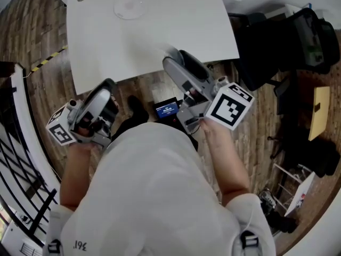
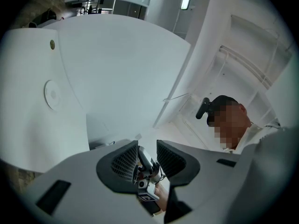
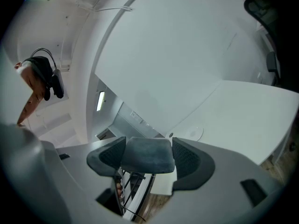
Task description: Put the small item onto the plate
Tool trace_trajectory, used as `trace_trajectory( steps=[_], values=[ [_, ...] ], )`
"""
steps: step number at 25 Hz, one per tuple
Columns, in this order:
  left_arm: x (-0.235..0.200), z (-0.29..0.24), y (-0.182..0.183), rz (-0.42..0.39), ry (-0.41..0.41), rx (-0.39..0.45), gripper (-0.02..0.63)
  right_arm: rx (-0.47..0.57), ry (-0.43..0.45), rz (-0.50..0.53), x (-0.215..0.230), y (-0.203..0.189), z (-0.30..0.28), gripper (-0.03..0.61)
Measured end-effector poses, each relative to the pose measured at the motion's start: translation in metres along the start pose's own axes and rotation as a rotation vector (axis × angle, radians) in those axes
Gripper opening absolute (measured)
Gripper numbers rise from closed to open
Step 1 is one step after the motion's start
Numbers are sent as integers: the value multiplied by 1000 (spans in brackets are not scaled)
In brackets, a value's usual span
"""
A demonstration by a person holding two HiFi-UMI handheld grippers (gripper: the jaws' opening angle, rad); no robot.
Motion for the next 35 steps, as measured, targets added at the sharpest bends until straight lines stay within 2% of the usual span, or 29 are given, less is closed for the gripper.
trace_trajectory(
  steps=[7, 14, 19, 27, 35],
  values=[
    [-10, 10, 9, 39, -7, -21, 109, 15, -43, 10, 0, 4, -14, 302],
    [-18, 13, 16, 39, 3, -1, 109, -28, -55, 36, 8, 3, -31, 302],
    [-31, 11, 23, 19, 58, 30, 109, -85, -27, 50, 22, 13, -48, 302],
    [-67, 2, 49, 20, 151, 134, 109, -214, 21, 84, 59, 41, -97, 302],
    [-91, -11, 56, 19, 184, 141, 109, -261, 21, 97, 88, 50, -115, 302]
  ],
)
Point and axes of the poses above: the fingertips, and each gripper's own axes: z backward along the fingers, x to its right, y out of its top, the point moved 1 cm from there along z, backward along the fingers, and after that the axes turned 11 degrees about -x, right-handed, at the moved point
